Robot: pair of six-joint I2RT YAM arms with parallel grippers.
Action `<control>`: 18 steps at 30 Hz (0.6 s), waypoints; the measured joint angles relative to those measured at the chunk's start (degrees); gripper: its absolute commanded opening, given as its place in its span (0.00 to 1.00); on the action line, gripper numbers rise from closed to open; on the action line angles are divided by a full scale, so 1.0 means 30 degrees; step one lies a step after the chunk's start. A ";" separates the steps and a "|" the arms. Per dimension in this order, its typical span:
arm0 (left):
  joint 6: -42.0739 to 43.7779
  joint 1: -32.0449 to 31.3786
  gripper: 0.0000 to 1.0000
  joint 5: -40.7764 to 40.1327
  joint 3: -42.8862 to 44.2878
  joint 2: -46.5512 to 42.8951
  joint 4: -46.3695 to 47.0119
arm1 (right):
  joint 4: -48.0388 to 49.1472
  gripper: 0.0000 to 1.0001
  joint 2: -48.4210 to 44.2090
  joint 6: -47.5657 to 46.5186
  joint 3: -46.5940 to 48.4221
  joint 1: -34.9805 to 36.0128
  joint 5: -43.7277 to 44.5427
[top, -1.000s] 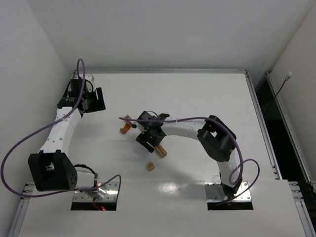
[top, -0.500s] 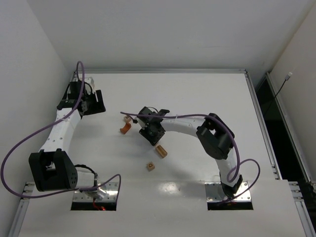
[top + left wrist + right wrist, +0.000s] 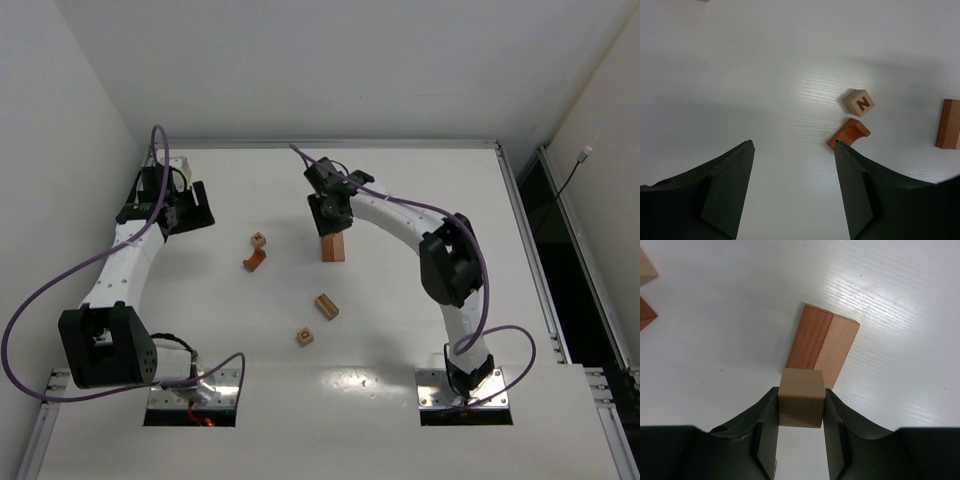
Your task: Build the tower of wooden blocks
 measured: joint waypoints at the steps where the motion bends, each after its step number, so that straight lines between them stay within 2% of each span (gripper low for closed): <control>1: -0.0015 0.0000 0.62 0.0000 0.0000 0.0000 0.0051 | -0.0131 0.00 0.0219 0.0233 0.0109 -0.0087 0.0007; 8: -0.0364 0.0007 0.62 -0.0204 -0.0044 0.0000 0.0233 | -0.0903 0.00 0.2135 0.0984 0.1195 -0.0685 -0.0066; 18: -0.0510 0.0000 0.62 -0.0262 -0.0379 0.0007 0.0561 | -0.1027 0.00 0.2499 0.1501 0.1778 -0.1617 -0.0583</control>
